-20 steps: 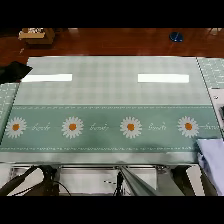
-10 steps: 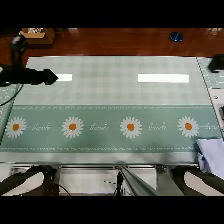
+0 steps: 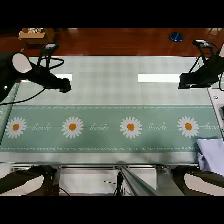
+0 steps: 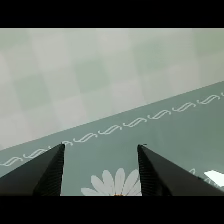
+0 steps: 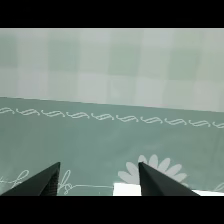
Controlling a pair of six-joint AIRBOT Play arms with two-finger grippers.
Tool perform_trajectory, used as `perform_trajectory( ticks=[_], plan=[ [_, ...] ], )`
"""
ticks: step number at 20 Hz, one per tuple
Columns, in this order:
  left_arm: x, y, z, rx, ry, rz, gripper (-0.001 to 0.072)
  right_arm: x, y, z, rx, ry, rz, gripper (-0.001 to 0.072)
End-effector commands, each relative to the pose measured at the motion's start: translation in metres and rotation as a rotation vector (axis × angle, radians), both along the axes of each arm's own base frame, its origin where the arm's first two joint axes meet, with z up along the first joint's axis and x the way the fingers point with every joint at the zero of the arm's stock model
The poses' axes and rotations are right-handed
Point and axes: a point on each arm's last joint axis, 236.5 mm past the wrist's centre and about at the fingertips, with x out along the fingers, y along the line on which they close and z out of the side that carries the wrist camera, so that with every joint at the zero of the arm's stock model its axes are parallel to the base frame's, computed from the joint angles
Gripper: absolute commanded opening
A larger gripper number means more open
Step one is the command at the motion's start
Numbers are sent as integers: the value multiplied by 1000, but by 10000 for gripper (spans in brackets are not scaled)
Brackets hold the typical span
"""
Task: Fold the shirts.
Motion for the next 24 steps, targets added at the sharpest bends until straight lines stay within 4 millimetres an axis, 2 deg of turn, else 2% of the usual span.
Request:
perform_trajectory(
  ticks=[1, 3, 6, 9, 24],
  plan=[
    [8, -2, 15, 47, -6, 7, 560, 5, 13, 8, 43, -86, 21, 533],
    [8, -2, 11, 51, 9, 6, 559, 7, 21, 5, 76, -99, 22, 535],
    [2, -1, 2, 62, 55, 2, 559, 9, 21, -4, 78, -105, 19, 534],
    [2, -1, 2, 62, 54, 2, 559, 14, 20, -3, 76, -129, 18, 534],
    [2, -1, 1, 62, 55, 3, 559, 15, 20, -3, 75, -131, 18, 534]
  ],
)
